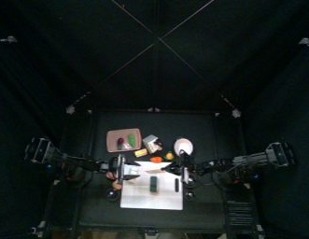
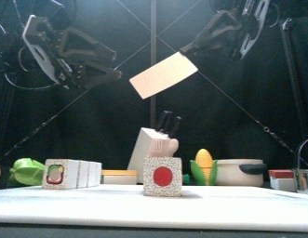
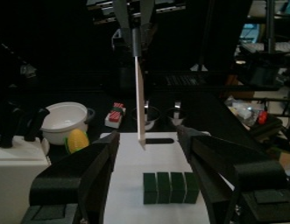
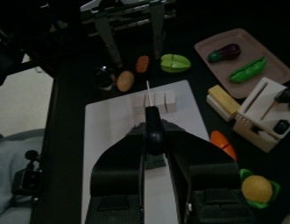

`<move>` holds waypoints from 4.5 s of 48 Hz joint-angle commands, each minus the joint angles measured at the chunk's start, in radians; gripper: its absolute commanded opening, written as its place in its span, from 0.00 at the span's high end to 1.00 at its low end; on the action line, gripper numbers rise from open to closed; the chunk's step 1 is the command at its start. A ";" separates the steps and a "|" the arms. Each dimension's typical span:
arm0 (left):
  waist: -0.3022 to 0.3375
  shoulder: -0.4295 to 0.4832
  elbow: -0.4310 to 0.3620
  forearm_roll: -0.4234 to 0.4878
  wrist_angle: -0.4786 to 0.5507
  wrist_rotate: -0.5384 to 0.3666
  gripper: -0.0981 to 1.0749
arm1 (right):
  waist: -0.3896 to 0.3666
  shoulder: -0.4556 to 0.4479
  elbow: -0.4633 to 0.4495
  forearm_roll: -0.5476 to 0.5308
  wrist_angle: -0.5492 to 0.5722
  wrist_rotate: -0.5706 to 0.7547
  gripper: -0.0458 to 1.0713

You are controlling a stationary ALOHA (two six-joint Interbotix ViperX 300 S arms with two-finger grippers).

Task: Grab cleaver with other hand

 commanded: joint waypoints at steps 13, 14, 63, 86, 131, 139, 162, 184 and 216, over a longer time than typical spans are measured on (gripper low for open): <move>0.005 0.110 -0.092 -0.038 -0.037 0.000 0.15 | -0.026 -0.014 -0.040 -0.058 -0.011 0.002 0.51; 0.005 0.115 -0.097 -0.038 -0.038 0.000 0.15 | -0.026 -0.012 -0.040 -0.057 -0.011 0.002 0.51; 0.035 0.140 -0.121 -0.035 -0.032 0.012 0.60 | -0.026 0.017 -0.035 0.011 -0.014 0.005 0.51; 0.035 0.133 -0.095 -0.028 -0.003 0.014 0.60 | -0.031 0.017 -0.028 0.333 0.066 0.005 0.48; 0.035 0.123 -0.097 -0.015 0.043 0.014 0.60 | -0.052 0.026 -0.276 1.006 0.534 -0.606 0.13; 0.035 0.120 -0.094 -0.009 0.044 0.014 0.60 | -0.087 0.046 -0.262 1.054 0.529 -0.769 0.13; 0.035 0.115 -0.091 0.071 0.055 0.009 0.60 | -0.075 0.014 -0.097 0.957 0.172 -0.925 0.15; 0.035 0.115 -0.103 0.069 0.114 0.011 0.60 | -0.071 0.046 -0.066 0.946 0.101 -0.923 0.24; 0.038 0.127 -0.107 0.060 0.118 0.008 0.60 | -0.054 0.126 -0.106 0.942 0.149 -0.923 0.28</move>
